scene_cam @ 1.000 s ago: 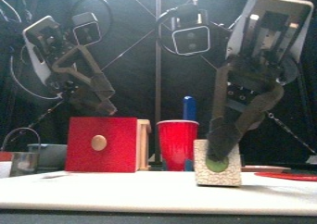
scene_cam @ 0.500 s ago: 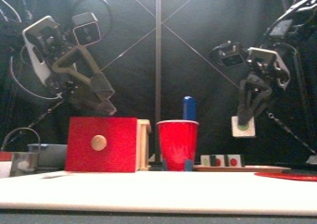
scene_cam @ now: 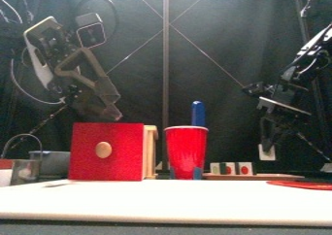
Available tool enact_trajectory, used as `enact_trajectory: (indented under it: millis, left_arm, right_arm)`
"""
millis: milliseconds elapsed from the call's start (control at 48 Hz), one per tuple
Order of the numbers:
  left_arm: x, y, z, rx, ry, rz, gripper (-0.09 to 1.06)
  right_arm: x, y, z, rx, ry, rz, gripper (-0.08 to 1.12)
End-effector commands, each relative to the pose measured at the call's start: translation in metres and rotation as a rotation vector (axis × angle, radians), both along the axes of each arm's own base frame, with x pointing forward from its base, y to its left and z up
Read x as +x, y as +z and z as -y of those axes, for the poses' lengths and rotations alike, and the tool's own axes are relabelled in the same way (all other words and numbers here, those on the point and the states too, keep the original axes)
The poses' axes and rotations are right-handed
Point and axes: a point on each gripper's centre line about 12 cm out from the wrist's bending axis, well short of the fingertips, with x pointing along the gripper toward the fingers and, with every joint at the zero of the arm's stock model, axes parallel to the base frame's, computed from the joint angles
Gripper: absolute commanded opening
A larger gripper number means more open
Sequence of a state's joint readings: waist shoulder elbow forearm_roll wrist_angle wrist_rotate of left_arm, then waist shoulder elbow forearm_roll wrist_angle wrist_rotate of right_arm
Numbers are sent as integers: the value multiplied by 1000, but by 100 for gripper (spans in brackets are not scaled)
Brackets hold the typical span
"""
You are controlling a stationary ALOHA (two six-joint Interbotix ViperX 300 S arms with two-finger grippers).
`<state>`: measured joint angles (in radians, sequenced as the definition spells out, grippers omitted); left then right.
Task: Place sushi on board then cut the sushi with the knife then place the pieces on the plate
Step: Place the 4 sushi pieces on the plate
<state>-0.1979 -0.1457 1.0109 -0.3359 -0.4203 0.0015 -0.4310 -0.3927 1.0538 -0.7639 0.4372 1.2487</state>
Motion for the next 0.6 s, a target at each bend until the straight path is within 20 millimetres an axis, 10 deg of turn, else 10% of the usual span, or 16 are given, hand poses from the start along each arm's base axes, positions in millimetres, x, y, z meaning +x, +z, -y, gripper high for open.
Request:
enact_trajectory:
  millis: [21, 604]
  left_arm:
    - [4, 6, 1, -3, 1, 21, 85]
    - [5, 7, 1, -3, 0, 26, 85]
  right_arm:
    - [7, -2, 14, -9, 1, 16, 62]
    - [13, -16, 34, -22, 13, -47, 70]
